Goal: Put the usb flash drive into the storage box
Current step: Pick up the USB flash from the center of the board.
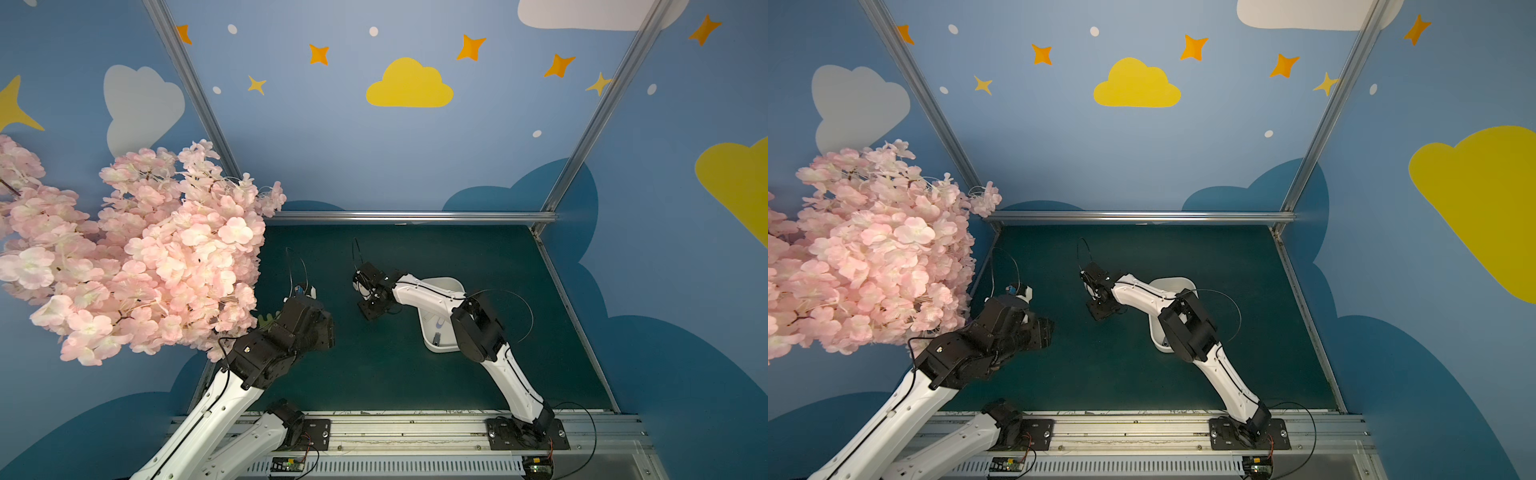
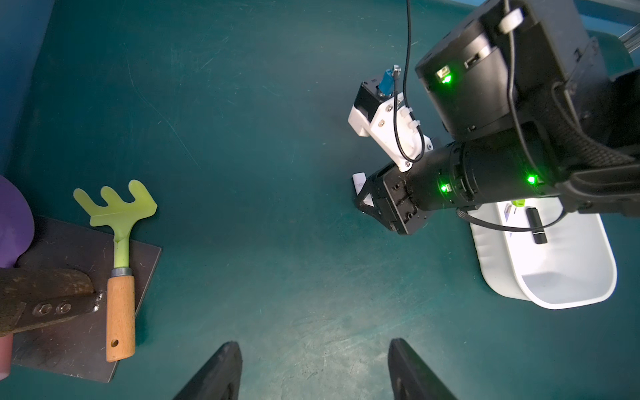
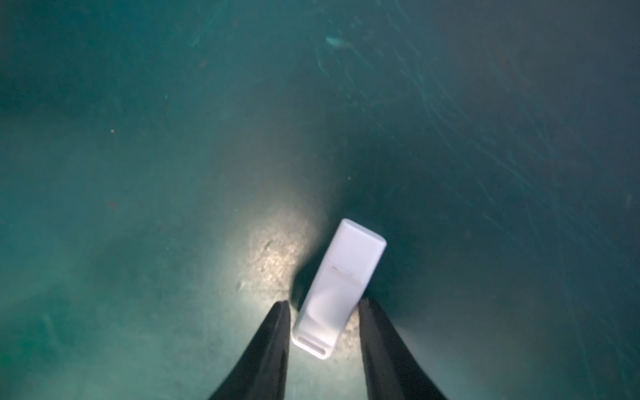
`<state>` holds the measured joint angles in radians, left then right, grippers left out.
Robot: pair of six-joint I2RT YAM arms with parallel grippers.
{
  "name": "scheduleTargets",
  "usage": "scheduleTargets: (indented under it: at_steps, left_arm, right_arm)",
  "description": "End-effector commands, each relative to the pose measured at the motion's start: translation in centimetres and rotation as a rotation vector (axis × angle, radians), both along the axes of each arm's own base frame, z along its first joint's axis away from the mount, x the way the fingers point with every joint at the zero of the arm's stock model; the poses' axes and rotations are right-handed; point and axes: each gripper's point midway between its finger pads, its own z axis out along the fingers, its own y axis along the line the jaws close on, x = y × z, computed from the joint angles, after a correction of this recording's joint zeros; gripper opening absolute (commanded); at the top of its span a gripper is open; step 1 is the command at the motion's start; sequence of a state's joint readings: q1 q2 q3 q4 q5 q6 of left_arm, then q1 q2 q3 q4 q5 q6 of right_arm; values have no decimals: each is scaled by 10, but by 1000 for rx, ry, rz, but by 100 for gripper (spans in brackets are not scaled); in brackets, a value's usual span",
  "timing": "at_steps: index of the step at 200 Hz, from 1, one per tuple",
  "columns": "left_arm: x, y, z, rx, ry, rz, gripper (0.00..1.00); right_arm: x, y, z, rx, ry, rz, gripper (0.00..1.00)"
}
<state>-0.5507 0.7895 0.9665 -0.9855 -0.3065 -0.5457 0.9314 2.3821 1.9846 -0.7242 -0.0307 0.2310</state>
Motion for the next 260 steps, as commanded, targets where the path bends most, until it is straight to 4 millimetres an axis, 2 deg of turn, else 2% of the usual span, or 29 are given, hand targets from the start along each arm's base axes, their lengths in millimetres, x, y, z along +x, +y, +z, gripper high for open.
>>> scheduleTargets:
  at_steps: [1,29,81,124,150,187,216,239,260]
  left_arm:
    - [0,-1,1,-1,-10,-10,70]
    - [-1,-1,3,-8,-23,-12,71]
    - [1,-2,0,-2,-7,-16,71]
    - [1,-3,-2,-1,1,-19,71]
    - [1,-3,-3,3,1,-17,71]
    - [1,-3,-3,3,2,-17,71]
    - [1,-2,-4,8,5,-13,71]
    - [1,-3,-4,7,10,-14,71]
    - [1,-3,-4,8,10,-17,72]
  right_arm:
    - [-3,-9,-20,-72,20,3,37]
    - [-2,-19,-33,-165,-10,-6,36]
    - [-1,-38,-42,-306,-63,-41,29]
    - [-3,-41,-49,-331,-56,-23,21]
    - [-8,-35,-44,-292,-44,4,17]
    - [-9,-26,-11,-200,-70,24,13]
    - [-6,-12,45,-88,-134,82,13]
    - [-7,-18,91,-41,-187,81,13]
    - [-15,-38,121,-2,-211,50,13]
